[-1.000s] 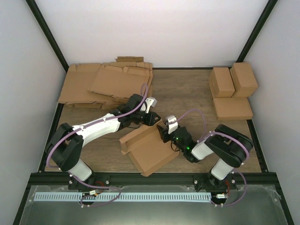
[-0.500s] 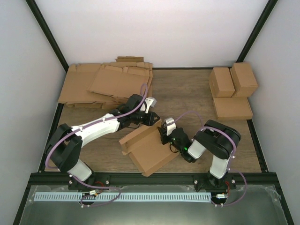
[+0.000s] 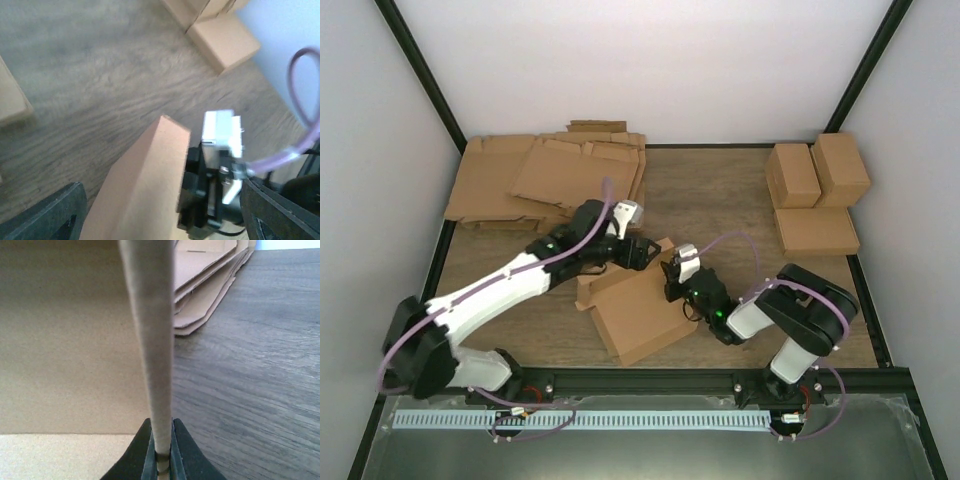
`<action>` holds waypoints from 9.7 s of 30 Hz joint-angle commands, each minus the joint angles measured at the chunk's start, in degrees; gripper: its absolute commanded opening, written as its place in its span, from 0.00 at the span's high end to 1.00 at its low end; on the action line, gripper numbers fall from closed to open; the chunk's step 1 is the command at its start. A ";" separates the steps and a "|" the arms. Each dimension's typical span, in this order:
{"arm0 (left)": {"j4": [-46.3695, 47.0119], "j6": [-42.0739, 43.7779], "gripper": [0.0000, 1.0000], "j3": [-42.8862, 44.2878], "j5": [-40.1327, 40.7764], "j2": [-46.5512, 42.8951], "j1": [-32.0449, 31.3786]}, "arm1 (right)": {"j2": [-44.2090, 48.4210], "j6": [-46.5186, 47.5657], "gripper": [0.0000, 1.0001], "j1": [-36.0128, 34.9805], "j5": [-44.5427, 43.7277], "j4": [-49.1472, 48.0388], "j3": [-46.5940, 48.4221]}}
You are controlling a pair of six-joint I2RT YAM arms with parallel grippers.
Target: Fold the paper box
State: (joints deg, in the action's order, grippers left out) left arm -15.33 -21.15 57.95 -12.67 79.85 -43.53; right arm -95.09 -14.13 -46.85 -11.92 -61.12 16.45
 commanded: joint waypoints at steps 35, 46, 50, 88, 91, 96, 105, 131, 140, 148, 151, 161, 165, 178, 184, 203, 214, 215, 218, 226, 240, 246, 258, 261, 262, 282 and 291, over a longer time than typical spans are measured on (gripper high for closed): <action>-6.02 -14.08 0.92 -16.09 5.57 -23.47 -0.45 | 10.79 -30.38 0.99 14.21 5.11 4.87 -2.65; -39.24 -2.03 0.96 15.30 19.53 -11.67 -0.47 | 17.34 -27.28 0.22 13.68 15.35 12.34 -5.04; -48.49 -1.19 0.96 22.15 24.08 -8.13 -0.39 | 27.33 -21.57 0.11 13.54 16.97 23.40 -5.68; -65.44 2.65 0.96 37.77 22.42 10.33 -2.78 | 24.90 6.18 0.19 1.24 -1.57 36.52 25.14; -65.50 2.43 0.96 37.93 23.13 10.66 -3.32 | 25.34 5.09 0.22 1.24 -0.12 37.42 26.62; -65.57 2.42 0.96 37.70 24.33 11.01 -4.12 | 25.30 1.29 0.35 1.32 -0.71 41.04 29.47; -65.45 2.05 0.96 38.08 27.66 11.91 -6.39 | 20.84 -2.28 0.38 1.40 2.17 51.63 37.01; -61.42 4.56 0.95 42.39 34.57 9.40 -11.97 | 27.76 -10.48 0.56 6.68 7.95 53.12 27.06; -56.46 6.07 0.87 37.65 30.75 7.83 -11.96 | 32.61 -13.81 0.63 6.73 9.97 48.54 17.14; -45.49 4.00 0.40 29.46 26.53 -1.87 -11.46 | 34.18 -10.75 0.64 6.64 11.74 47.51 15.89; -40.70 2.26 0.33 25.56 24.84 -6.53 -8.56 | 34.32 -9.94 0.64 6.60 12.83 46.79 15.75; -28.54 0.77 0.55 13.24 7.50 -14.25 3.15 | 35.72 -8.33 0.64 6.60 14.11 45.37 13.79; -23.85 3.03 0.51 8.94 1.04 -15.57 4.11 | 35.95 -8.17 0.64 6.59 14.03 45.18 12.95; -18.72 10.94 0.23 8.00 2.62 -11.14 4.14 | 36.02 -6.64 0.64 6.60 16.13 43.26 11.71; -17.76 11.76 0.28 9.43 3.59 -8.41 4.13 | 35.50 -5.47 0.65 6.59 17.36 41.97 11.25; -13.96 2.39 0.53 10.66 2.77 -6.32 7.00 | 34.86 -1.74 0.67 6.51 18.92 41.49 9.92; -14.79 1.54 0.31 7.45 0.44 -11.55 7.05 | 37.92 -2.40 0.40 6.51 18.26 45.83 12.00; -14.88 1.39 0.30 6.91 0.30 -12.35 7.05 | 38.26 -2.54 0.39 6.51 18.33 46.16 12.07; -15.52 0.87 0.26 5.62 0.42 -14.92 7.05 | 38.75 -2.67 0.36 6.50 18.72 47.21 12.66; -22.20 4.26 0.18 5.97 1.31 -17.10 7.05 | 38.49 -2.34 0.38 6.51 19.44 48.43 13.52; -26.54 2.11 0.16 3.95 3.21 -21.76 7.05 | 41.08 -1.26 0.16 6.51 19.30 52.02 13.45; -26.11 1.11 0.28 5.03 2.60 -21.71 8.03 | 44.07 3.19 0.09 6.51 19.32 56.92 16.02; -22.98 1.96 0.43 7.07 -2.91 -17.60 11.00 | 33.79 18.66 0.12 6.05 18.57 69.87 34.68; -22.15 1.94 0.45 7.70 -2.59 -17.33 11.17 | 30.11 22.37 0.13 5.36 18.18 73.00 39.07; -21.90 1.90 0.45 7.84 -3.08 -17.28 11.19 | 29.08 23.41 0.13 5.15 18.04 73.92 40.54; -25.37 6.64 0.47 4.27 -9.14 -14.04 11.01 | 20.79 36.48 0.36 3.70 12.51 77.38 46.76; -27.02 7.95 0.49 1.98 -8.25 -14.26 10.82 | 20.50 36.69 0.46 3.68 14.38 75.77 47.99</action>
State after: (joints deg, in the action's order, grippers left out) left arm -41.63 -14.68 61.08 -20.75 65.63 -32.62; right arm -74.39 22.00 -42.63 1.63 16.25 60.73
